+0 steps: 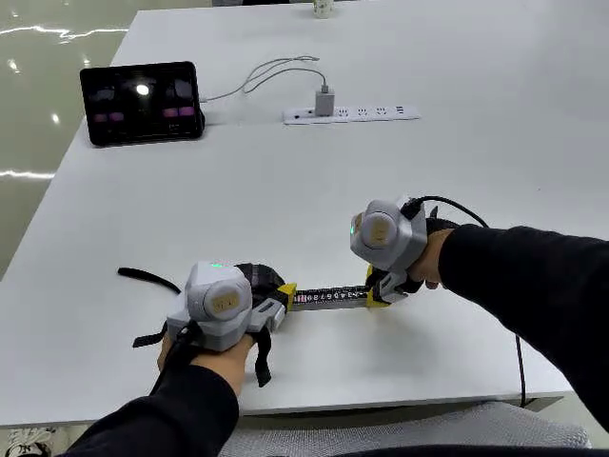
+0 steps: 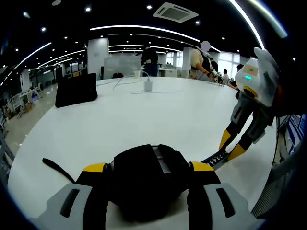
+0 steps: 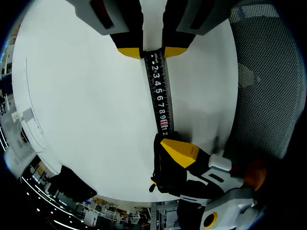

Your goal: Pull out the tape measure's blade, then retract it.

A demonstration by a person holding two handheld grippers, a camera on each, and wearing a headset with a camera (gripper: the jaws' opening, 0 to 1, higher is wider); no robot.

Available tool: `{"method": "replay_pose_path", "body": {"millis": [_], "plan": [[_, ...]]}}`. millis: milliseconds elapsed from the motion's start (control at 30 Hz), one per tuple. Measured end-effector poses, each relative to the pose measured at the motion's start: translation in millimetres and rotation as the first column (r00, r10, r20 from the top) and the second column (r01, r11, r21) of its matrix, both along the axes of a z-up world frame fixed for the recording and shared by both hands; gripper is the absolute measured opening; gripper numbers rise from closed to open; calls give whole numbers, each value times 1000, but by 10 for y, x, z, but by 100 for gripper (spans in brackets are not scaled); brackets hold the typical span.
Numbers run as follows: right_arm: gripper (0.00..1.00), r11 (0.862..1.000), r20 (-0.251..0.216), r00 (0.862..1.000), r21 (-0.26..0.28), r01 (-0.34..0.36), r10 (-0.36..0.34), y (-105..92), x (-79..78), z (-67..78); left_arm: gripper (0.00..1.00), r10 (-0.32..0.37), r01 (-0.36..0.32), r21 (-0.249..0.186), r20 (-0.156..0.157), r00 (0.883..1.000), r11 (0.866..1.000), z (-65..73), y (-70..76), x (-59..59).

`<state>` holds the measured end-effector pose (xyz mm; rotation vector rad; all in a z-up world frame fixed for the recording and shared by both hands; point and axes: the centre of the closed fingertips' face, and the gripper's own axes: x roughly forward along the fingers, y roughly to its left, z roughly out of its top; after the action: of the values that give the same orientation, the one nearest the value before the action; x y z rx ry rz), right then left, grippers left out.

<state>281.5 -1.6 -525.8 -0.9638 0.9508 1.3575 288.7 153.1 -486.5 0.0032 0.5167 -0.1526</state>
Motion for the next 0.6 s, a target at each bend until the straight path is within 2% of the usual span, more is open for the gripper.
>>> {"method": "replay_pose_path", "body": {"millis": [200, 600], "plan": [[11, 1000, -9, 1000, 13, 17, -17, 34, 3, -1, 62, 0, 0, 0, 1, 1000, 1000, -3, 3, 0], [11, 999, -8, 1000, 33, 7, -6, 88, -5, 0, 62, 0, 0, 1, 0, 1000, 1000, -5, 6, -1]]}}
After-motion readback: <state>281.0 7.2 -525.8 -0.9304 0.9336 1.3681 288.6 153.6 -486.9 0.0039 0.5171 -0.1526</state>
